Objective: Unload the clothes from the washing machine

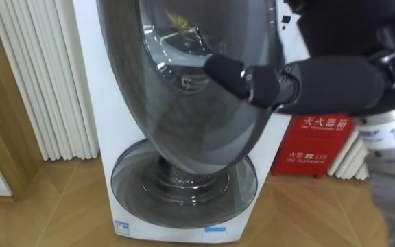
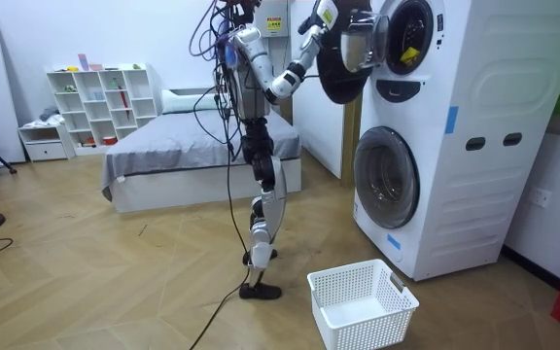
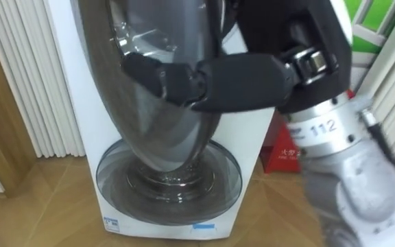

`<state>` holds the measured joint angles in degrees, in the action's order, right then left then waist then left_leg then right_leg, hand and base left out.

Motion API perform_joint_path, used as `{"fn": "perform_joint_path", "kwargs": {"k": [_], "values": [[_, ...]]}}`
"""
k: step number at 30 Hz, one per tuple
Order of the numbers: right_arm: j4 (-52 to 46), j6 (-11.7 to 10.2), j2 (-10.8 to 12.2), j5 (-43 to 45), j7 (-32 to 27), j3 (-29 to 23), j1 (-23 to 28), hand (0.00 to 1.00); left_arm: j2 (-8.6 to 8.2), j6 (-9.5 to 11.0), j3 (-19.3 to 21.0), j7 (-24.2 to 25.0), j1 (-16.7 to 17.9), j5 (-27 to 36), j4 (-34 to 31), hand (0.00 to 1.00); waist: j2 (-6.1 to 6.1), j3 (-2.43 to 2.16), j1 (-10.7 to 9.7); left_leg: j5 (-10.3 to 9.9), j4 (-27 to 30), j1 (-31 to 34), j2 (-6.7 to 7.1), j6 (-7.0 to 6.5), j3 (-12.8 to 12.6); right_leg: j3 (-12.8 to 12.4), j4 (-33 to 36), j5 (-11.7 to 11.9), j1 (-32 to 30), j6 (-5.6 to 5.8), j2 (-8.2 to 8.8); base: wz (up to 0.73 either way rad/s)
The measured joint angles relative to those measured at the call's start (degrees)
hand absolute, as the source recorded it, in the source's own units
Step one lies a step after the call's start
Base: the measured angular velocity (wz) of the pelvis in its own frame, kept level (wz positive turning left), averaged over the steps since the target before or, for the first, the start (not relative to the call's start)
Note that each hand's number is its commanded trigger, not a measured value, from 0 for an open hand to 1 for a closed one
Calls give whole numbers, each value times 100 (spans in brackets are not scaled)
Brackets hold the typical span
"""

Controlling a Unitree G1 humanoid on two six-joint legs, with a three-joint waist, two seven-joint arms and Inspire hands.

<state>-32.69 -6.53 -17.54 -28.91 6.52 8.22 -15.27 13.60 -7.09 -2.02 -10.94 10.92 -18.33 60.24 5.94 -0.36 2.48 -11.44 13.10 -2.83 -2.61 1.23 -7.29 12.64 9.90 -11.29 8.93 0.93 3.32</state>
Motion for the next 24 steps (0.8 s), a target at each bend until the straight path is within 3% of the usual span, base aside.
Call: {"fn": "perform_joint_path", "kwargs": {"k": [5, 12, 15, 17, 20, 24], "values": [[-30, -81, 101, -32, 116, 498, -72, 0, 5, 2, -294, -2, -101, 26, -5, 0, -130, -42, 184, -6, 35, 20, 0, -8, 6, -6, 4, 2, -1, -2, 1, 1], [38, -102, 199, -73, 569, 1165, -280, 0, 13, 3, -384, -14, -136, 18, -10, 0, -140, -39, 485, 29, 24, 61, 15, 10, 175, 36, 2, 3, 27, -3, -19, 12], [288, 118, 178, -24, 778, 1533, -272, 0, 43, 13, -386, -14, -142, 16, -18, 0, -94, -13, 554, 40, 38, 99, 30, 14, 286, 158, -9, 2, 54, -3, -20, 20], [467, 507, 134, 41, 921, 1762, -271, 0, 58, 16, -390, -13, -129, 17, -19, 0, -58, 9, 599, 41, 47, 143, 33, 15, 316, 169, -15, 2, 28, -2, -22, 9], [672, 852, 142, 250, 1001, 1863, -268, 0, 76, 38, -387, -12, -141, 14, -23, 0, -3, 52, 604, 44, 57, 231, 40, 19, 380, 179, -18, 3, -27, -3, -28, 10], [676, 909, 146, 347, 1179, 1862, -274, 0, 73, 94, -390, -2, -140, 16, -23, 0, -2, 55, 609, 44, 55, 299, 42, 18, 399, 194, -18, 3, -90, -3, -27, 4]]}}
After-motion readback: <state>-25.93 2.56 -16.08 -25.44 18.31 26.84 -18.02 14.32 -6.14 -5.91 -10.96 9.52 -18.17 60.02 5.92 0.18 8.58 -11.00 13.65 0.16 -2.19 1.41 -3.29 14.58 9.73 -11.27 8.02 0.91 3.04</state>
